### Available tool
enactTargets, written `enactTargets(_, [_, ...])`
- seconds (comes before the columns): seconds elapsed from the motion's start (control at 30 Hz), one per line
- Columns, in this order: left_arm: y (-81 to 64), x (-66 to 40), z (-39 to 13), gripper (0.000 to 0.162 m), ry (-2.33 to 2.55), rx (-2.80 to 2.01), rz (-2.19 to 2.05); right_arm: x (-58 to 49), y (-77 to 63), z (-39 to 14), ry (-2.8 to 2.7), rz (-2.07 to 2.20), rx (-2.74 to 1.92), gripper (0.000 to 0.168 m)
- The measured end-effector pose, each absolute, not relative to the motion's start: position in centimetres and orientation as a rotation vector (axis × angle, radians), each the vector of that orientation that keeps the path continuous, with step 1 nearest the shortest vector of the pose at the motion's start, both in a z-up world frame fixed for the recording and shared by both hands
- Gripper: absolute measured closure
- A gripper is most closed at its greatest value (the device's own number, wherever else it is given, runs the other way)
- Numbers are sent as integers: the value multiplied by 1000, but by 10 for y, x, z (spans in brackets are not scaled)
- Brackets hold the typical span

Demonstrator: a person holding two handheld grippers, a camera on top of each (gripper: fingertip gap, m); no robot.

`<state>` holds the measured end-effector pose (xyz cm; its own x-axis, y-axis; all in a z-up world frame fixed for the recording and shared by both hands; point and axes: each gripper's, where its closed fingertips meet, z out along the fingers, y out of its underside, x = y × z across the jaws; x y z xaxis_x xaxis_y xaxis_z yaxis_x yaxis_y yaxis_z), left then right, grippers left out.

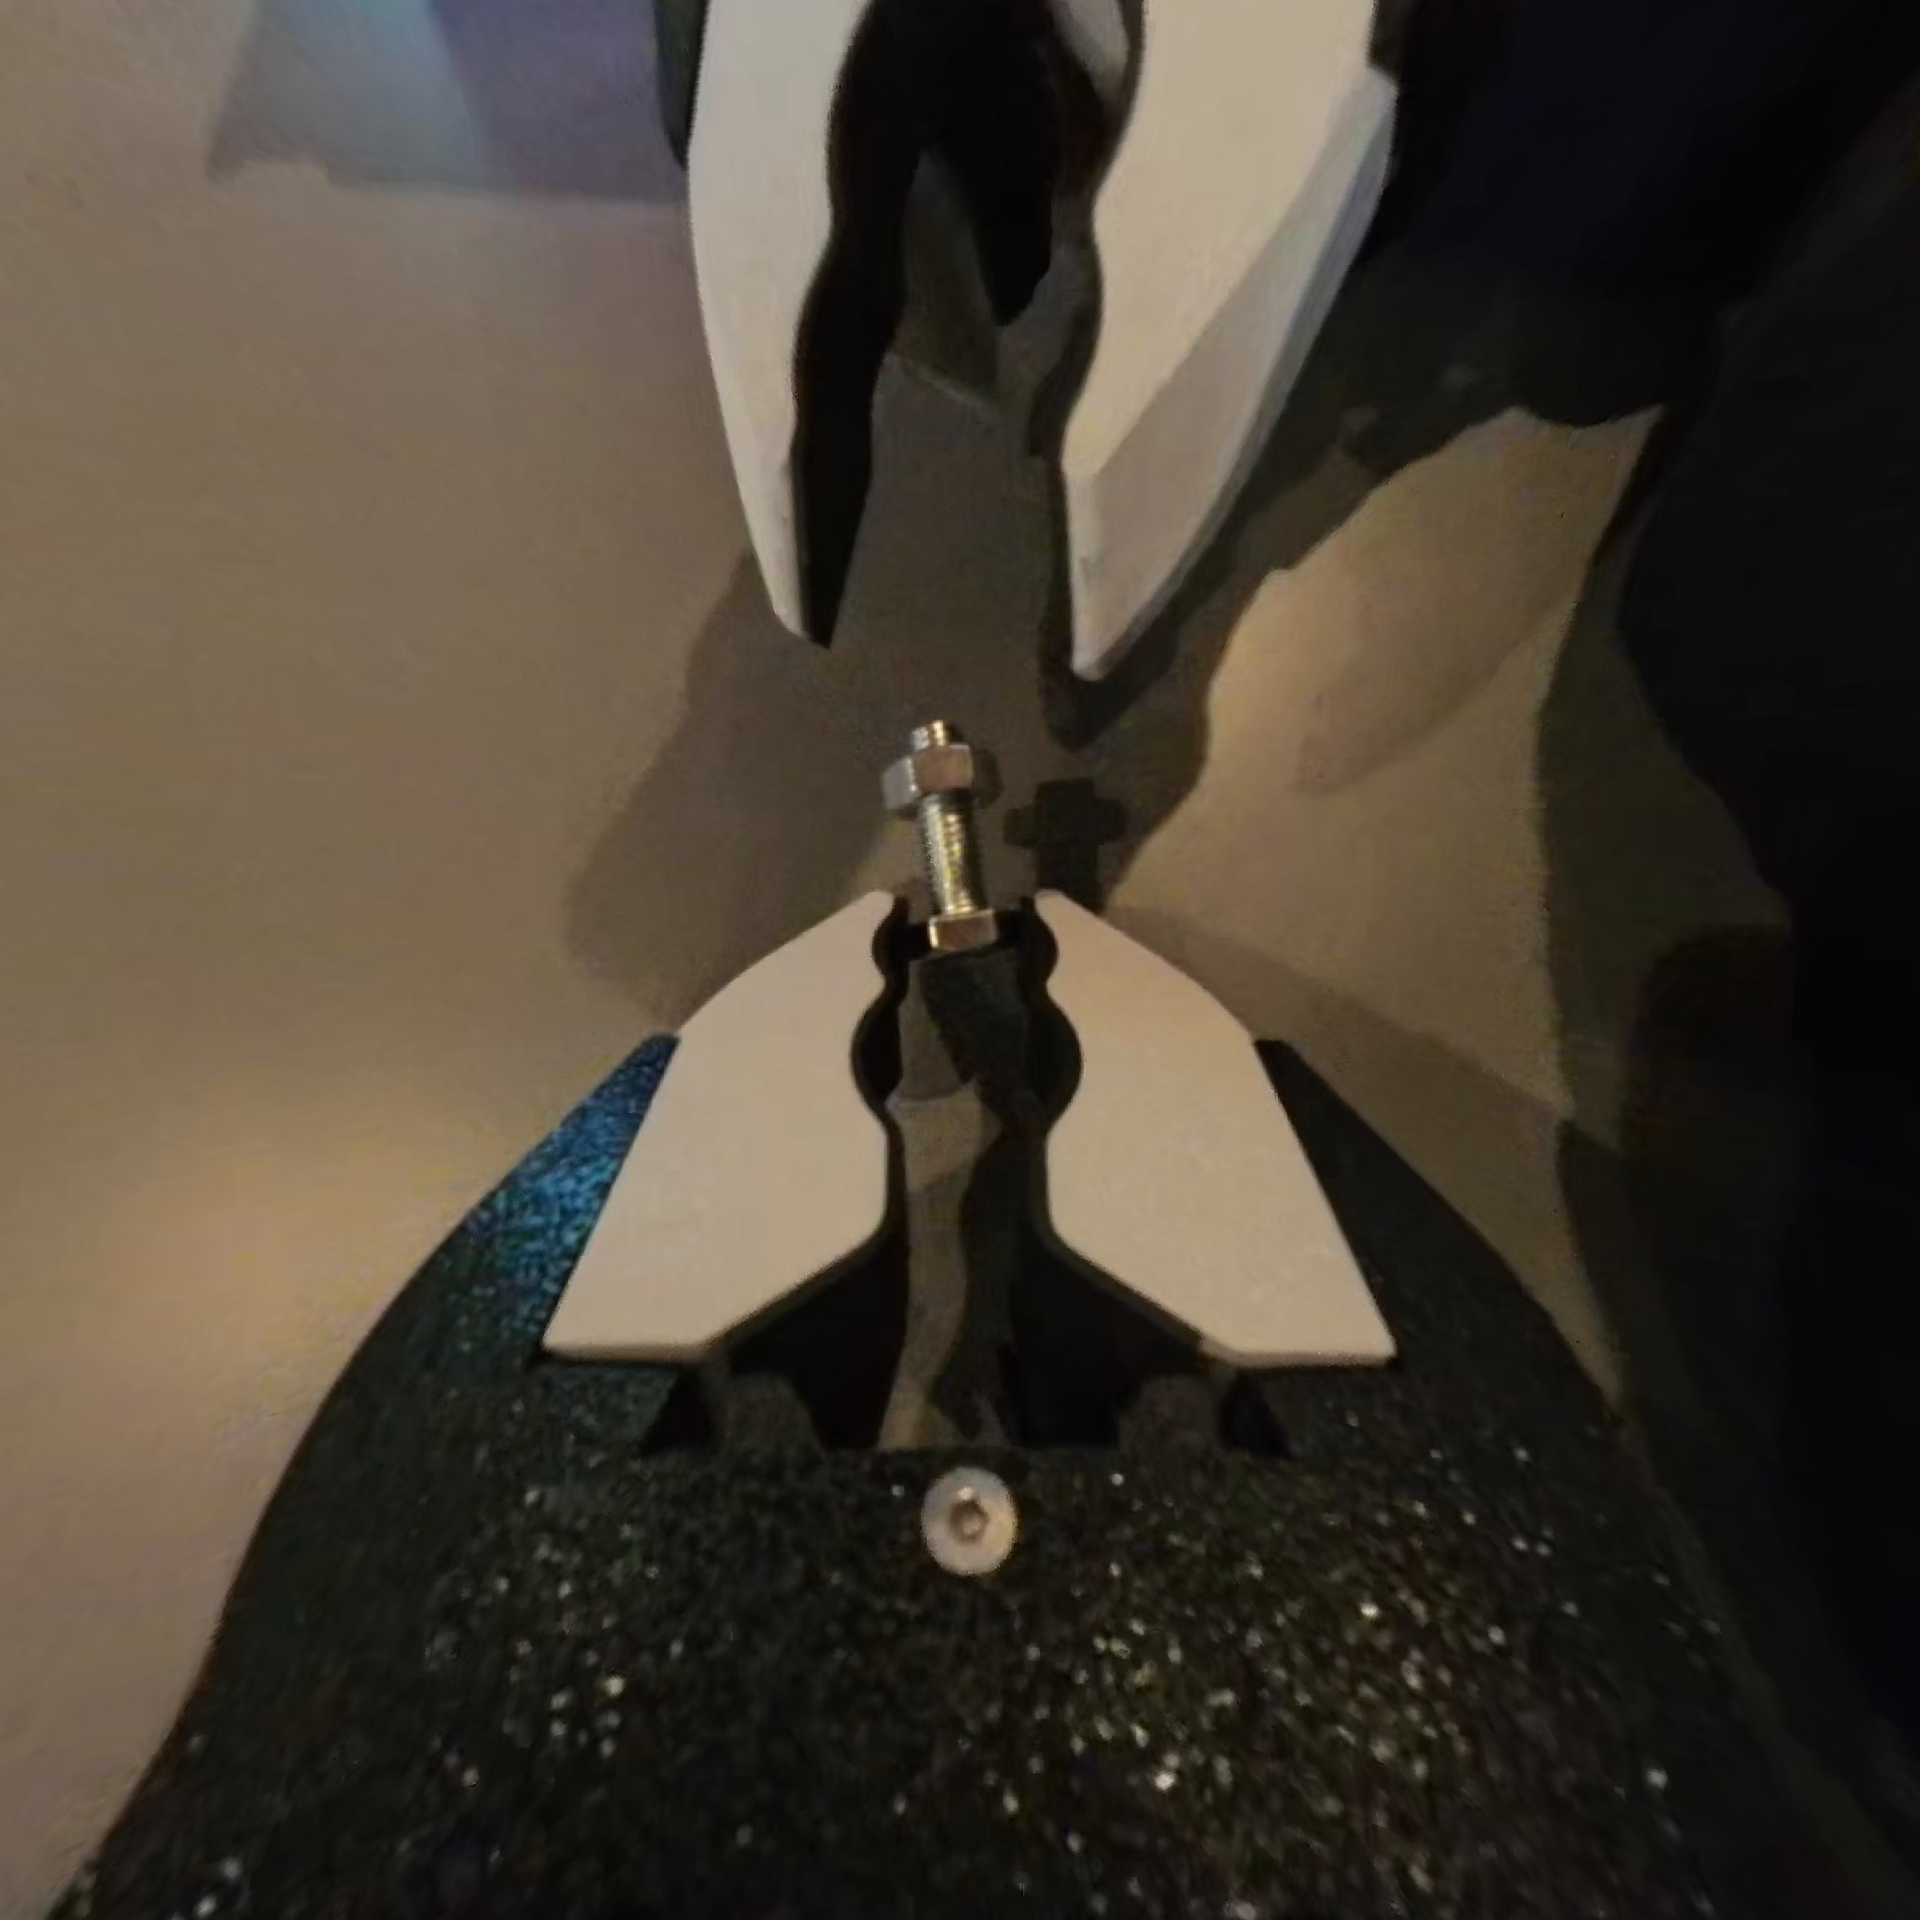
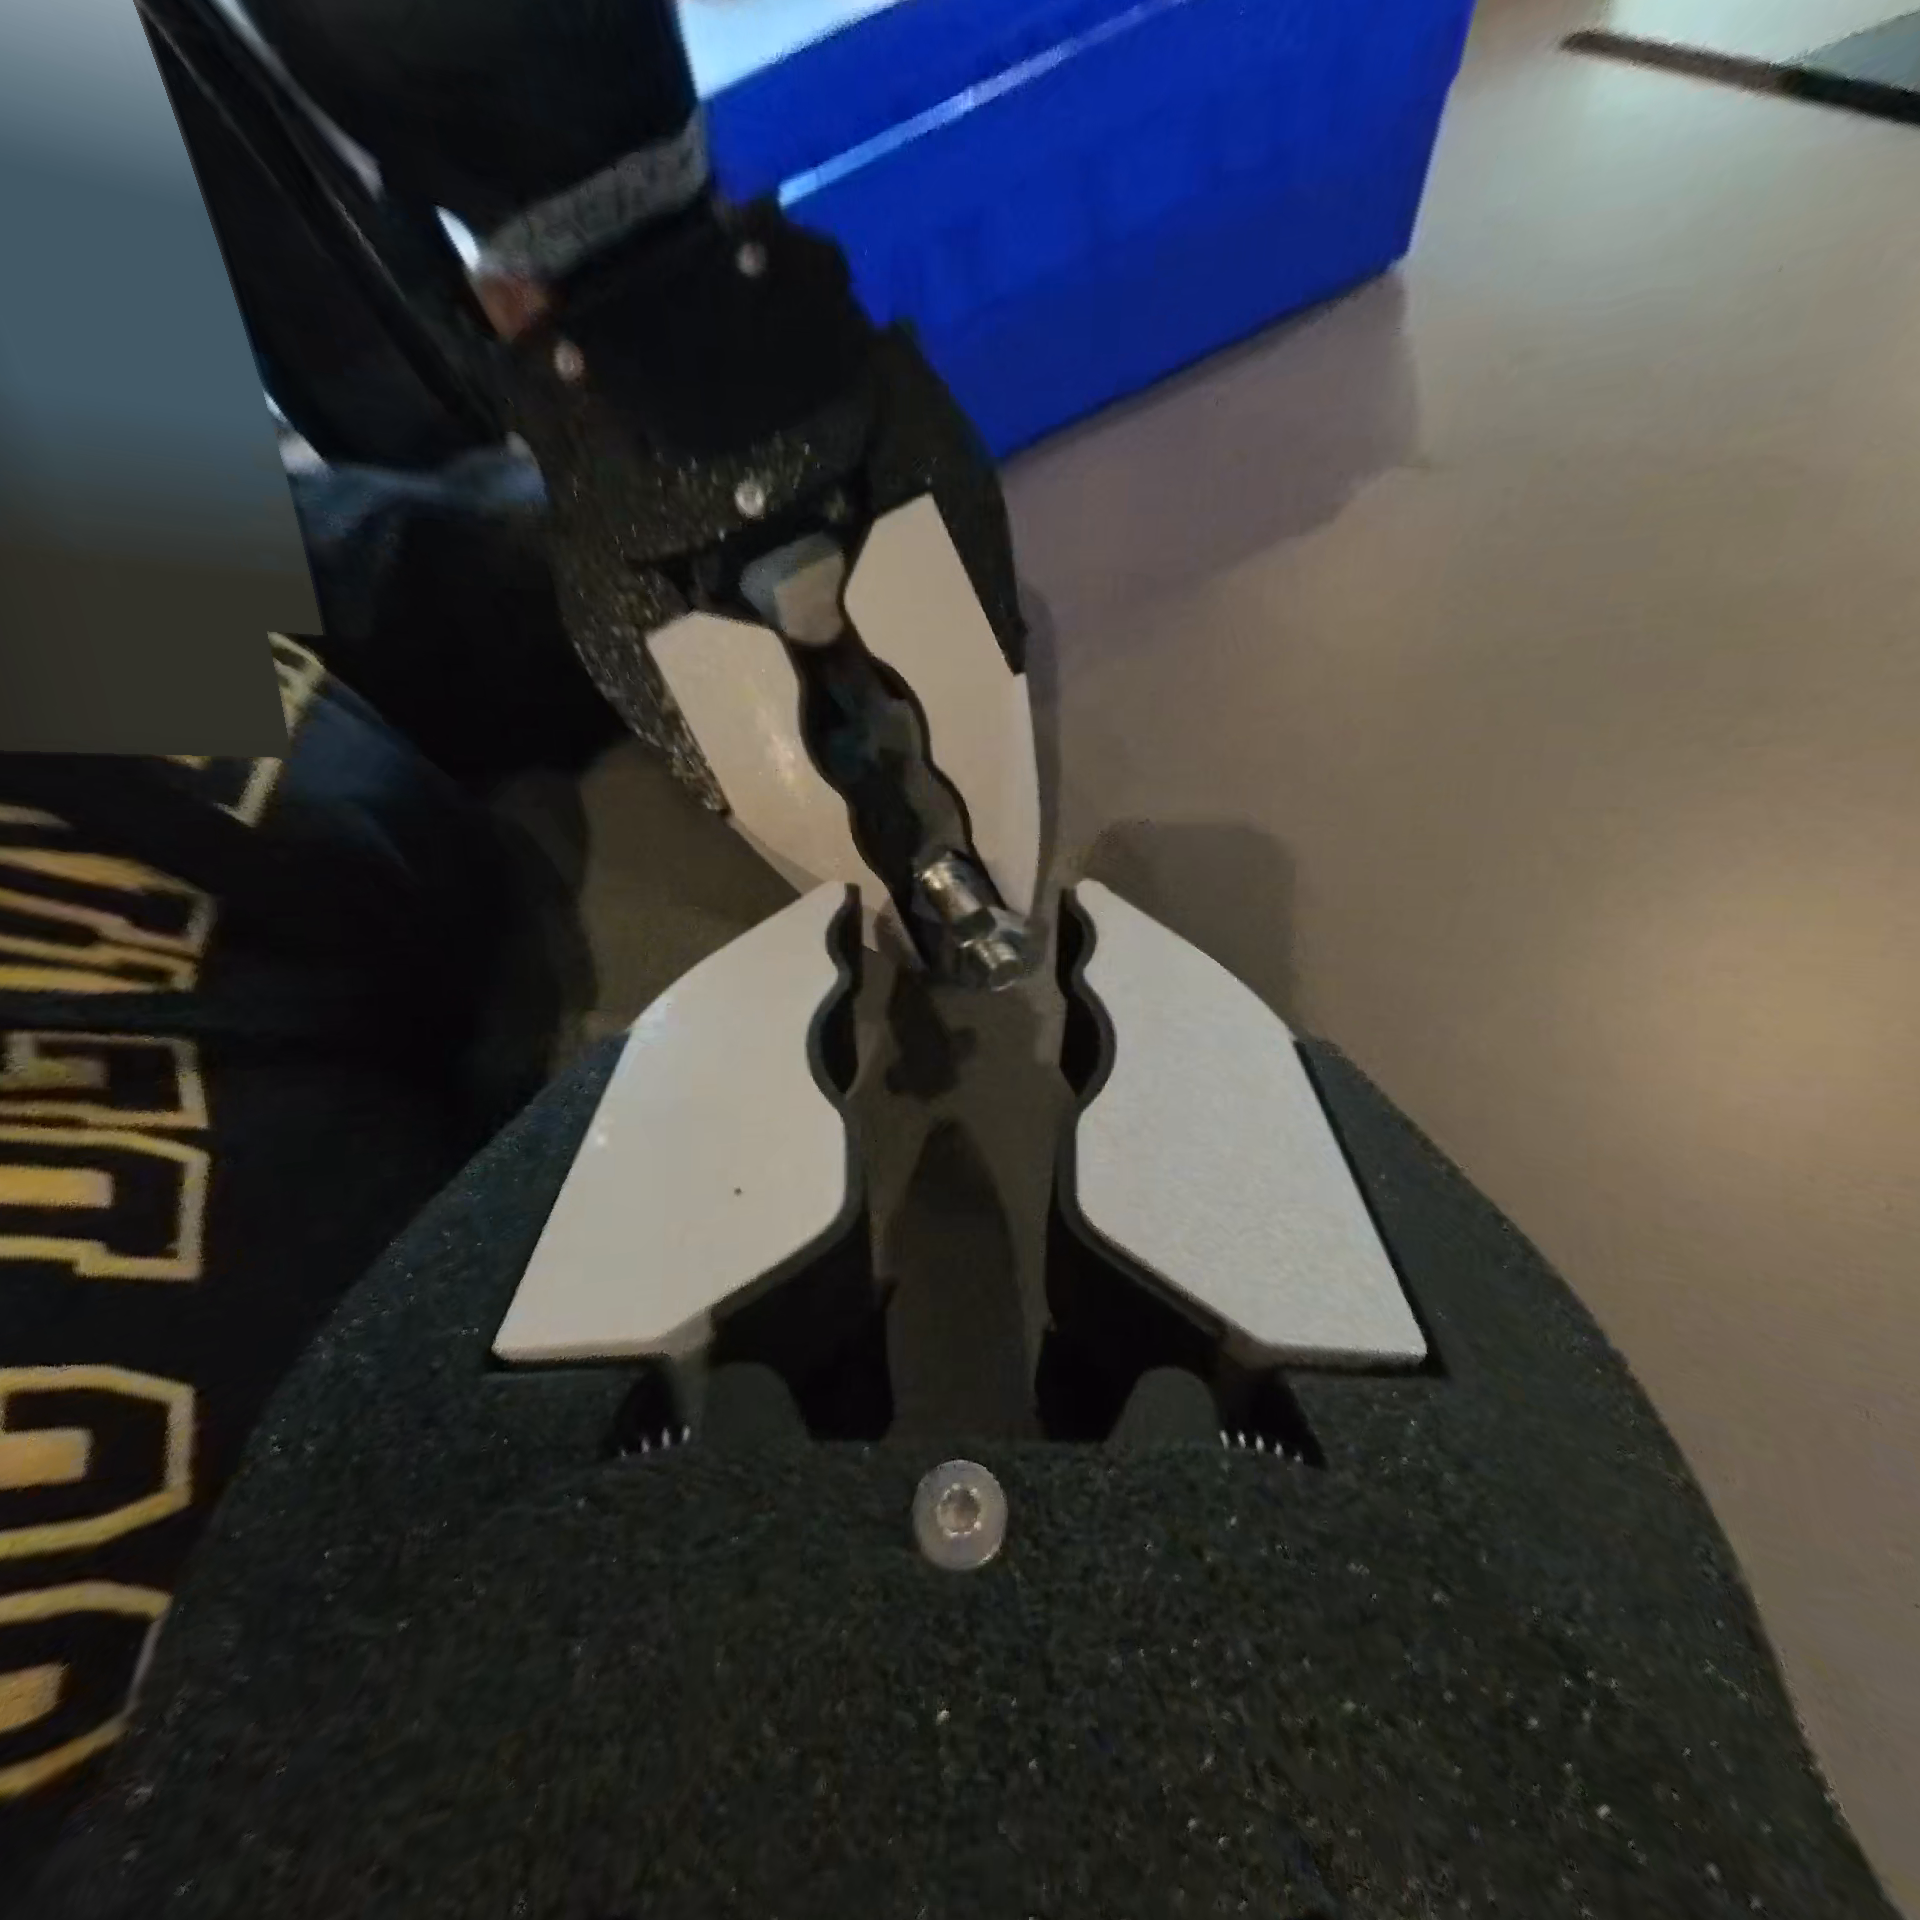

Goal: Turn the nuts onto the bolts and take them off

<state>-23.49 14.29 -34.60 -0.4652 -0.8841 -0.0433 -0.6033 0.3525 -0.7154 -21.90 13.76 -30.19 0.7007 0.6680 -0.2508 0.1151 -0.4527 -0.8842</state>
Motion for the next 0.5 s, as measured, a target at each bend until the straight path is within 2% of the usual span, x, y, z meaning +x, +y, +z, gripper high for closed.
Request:
enactTargets(0.13, [135,-239,-352,142,2251,-1321,-966,-230,129,-313,-737,669,-2017,126])
enactTargets(0.5, [130,-240,-352,142,2258,-1286,-1090,-243,121,-332,-940,579,-2042,125])
